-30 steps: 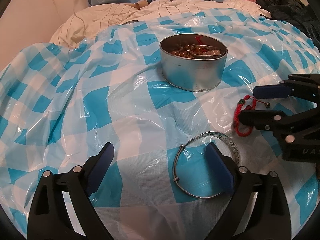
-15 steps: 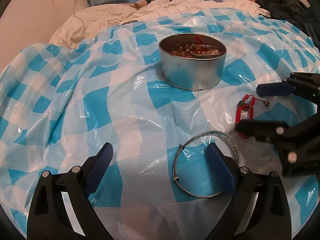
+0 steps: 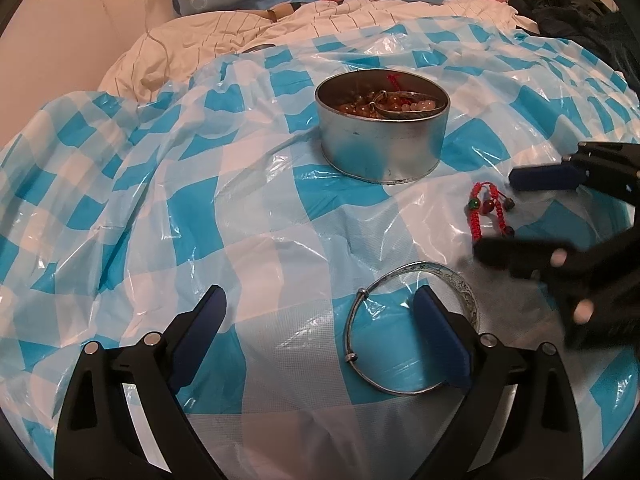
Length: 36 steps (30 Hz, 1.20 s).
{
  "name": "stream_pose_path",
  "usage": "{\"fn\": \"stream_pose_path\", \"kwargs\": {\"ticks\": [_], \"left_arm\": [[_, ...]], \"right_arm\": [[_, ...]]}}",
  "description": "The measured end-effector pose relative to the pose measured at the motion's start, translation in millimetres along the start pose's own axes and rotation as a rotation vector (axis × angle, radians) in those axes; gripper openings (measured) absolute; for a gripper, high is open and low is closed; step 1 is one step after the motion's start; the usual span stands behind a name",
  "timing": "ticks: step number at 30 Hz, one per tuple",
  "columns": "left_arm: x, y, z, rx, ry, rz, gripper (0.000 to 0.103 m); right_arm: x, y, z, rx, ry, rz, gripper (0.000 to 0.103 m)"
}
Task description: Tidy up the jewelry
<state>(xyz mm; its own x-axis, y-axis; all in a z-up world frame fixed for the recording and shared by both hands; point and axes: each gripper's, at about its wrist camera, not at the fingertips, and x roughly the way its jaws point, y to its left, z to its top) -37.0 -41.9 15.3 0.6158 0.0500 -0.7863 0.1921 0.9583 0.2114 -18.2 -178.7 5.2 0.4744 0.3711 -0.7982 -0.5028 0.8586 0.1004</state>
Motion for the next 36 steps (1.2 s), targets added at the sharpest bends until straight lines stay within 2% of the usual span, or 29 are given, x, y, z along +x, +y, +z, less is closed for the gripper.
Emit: {"fn": "stream_pose_path", "kwargs": {"ticks": [2, 3, 5, 8, 11, 17, 19, 20, 21, 22, 23, 24, 25, 26, 27, 29, 30, 33, 36], "left_arm": [[0, 0, 0, 0.0, -0.001, -0.001, 0.091], [0, 0, 0, -0.001, -0.001, -0.002, 0.091], [0, 1, 0, -0.004, -0.004, 0.003, 0.091], [-3, 7, 1, -0.035, -0.016, 0.003, 0.09], [-5, 14, 3, -0.062, -0.023, -0.013, 0.085], [-3, 7, 2, -0.01, -0.012, -0.037, 0.085], [-1, 3, 1, 0.005, -0.004, -0.04, 0.085], [0, 1, 1, 0.013, -0.001, -0.042, 0.085], [0, 0, 0, 0.016, -0.001, -0.04, 0.085], [-1, 1, 1, 0.016, 0.0, -0.044, 0.083], [-1, 1, 0, 0.012, 0.003, -0.056, 0.074], [-1, 2, 0, 0.002, 0.01, -0.086, 0.064], [-1, 3, 0, -0.003, 0.013, -0.095, 0.059], [-1, 2, 0, -0.002, 0.013, -0.091, 0.043], [-2, 2, 0, 0.005, 0.01, -0.079, 0.031], [-3, 4, 0, -0.005, 0.007, -0.081, 0.024], [-5, 8, 0, -0.02, -0.003, -0.078, 0.021], [-10, 19, 3, -0.072, -0.039, -0.065, 0.02], [-14, 29, 6, -0.115, -0.062, -0.063, 0.02]], "right_arm": [[0, 2, -1, -0.015, 0.009, 0.0, 0.041], [-1, 1, -1, -0.013, 0.012, 0.012, 0.027], [-2, -3, -2, 0.001, 0.017, 0.023, 0.016], [-7, -6, -2, 0.008, 0.016, 0.022, 0.013], [-13, -11, -2, 0.013, 0.006, 0.002, 0.013], [-17, -16, -1, 0.026, -0.001, -0.008, 0.013], [-16, -16, -1, 0.029, -0.007, -0.008, 0.032], [-16, -15, -1, 0.028, -0.014, -0.015, 0.058], [-17, -14, 0, 0.025, -0.03, -0.029, 0.066], [-17, -12, 0, 0.014, -0.034, -0.027, 0.066], [-15, -11, 0, 0.011, -0.026, -0.022, 0.066], [-13, -11, 0, 0.009, -0.017, -0.011, 0.064], [-9, -9, -1, 0.005, 0.006, 0.003, 0.058], [-6, -9, -2, 0.002, 0.021, 0.004, 0.041], [-5, -8, -3, 0.001, 0.024, 0.006, 0.03], [-8, -8, -2, 0.011, 0.019, 0.042, 0.009], [-11, -9, -2, 0.019, 0.007, 0.059, 0.009], [-19, -13, 0, 0.058, -0.032, 0.132, 0.009], [-19, -15, 1, 0.072, -0.028, 0.124, 0.009]]}}
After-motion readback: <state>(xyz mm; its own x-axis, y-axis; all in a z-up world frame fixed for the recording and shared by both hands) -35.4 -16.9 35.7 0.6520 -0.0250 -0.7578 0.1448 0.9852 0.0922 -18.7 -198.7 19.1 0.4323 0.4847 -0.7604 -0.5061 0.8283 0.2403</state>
